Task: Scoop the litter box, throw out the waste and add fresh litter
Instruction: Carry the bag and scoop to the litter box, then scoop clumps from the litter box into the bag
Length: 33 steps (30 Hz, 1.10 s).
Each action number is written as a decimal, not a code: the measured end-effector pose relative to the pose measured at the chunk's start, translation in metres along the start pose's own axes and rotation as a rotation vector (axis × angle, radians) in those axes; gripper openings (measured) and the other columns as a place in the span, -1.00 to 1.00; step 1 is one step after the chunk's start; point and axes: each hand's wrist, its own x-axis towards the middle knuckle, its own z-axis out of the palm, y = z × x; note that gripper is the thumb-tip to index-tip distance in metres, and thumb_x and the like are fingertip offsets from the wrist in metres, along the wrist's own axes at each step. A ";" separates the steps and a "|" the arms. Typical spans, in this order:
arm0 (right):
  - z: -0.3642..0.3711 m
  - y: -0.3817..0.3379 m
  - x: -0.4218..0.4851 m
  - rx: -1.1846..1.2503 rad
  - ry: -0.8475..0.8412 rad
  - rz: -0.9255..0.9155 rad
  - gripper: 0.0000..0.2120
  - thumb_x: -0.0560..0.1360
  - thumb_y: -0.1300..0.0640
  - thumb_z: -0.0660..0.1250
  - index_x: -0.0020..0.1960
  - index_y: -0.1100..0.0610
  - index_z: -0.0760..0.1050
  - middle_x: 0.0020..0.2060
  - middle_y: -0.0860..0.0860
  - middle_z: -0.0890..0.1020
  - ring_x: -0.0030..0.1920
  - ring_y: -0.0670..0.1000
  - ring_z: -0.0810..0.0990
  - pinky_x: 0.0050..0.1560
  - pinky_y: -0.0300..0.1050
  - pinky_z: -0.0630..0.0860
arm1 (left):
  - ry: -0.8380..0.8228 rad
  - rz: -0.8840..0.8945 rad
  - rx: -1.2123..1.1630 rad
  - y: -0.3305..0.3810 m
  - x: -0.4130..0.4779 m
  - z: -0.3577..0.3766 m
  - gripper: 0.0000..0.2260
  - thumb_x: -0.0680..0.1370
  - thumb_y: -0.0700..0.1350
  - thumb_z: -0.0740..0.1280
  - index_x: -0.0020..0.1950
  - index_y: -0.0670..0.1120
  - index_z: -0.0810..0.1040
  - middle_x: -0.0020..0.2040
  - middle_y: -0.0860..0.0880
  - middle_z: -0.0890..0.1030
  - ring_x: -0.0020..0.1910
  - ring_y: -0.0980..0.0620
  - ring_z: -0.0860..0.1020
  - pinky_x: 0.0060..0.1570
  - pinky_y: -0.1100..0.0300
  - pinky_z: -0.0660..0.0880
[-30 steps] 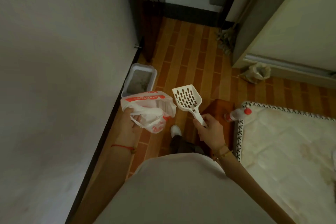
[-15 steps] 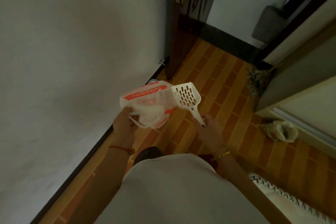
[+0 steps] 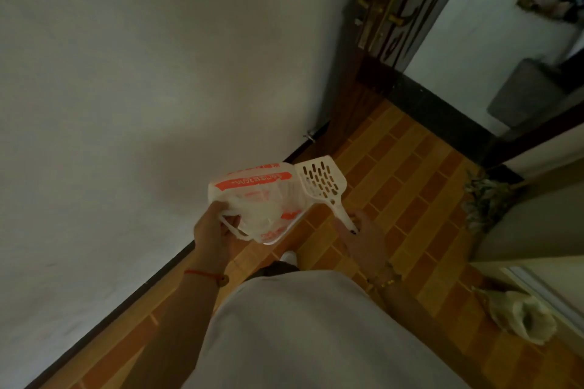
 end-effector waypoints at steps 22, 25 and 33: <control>0.026 -0.066 0.158 -0.149 -0.493 -0.257 -0.85 0.51 0.04 0.37 0.02 0.09 0.51 -0.24 0.04 0.60 -0.29 0.08 0.57 -0.35 -0.10 0.53 | 0.253 0.218 -0.308 0.001 0.043 0.016 -0.69 0.56 -0.19 0.25 0.30 -0.21 0.51 -0.01 -0.08 0.62 -0.10 0.04 0.61 -0.12 0.23 0.57; 0.017 -0.066 0.183 -0.203 -0.584 -0.303 -0.87 0.51 -0.01 0.36 -0.03 0.01 0.48 -0.23 0.10 0.62 -0.30 0.14 0.59 -0.29 0.09 0.59 | 0.337 0.226 -0.396 -0.018 0.042 0.031 -0.66 0.57 -0.18 0.25 0.33 -0.23 0.48 -0.03 -0.09 0.60 -0.11 0.03 0.59 -0.10 0.21 0.55; -0.005 -0.070 0.252 -0.323 -0.744 -0.425 -0.79 0.51 0.03 0.37 0.05 0.13 0.52 -0.27 -0.03 0.59 -0.38 -0.13 0.54 -0.39 -0.22 0.49 | 0.433 0.278 -0.550 -0.069 0.052 0.064 -0.56 0.50 -0.12 0.32 0.37 -0.23 0.46 0.15 -0.20 0.54 0.15 -0.18 0.52 0.31 -0.07 0.45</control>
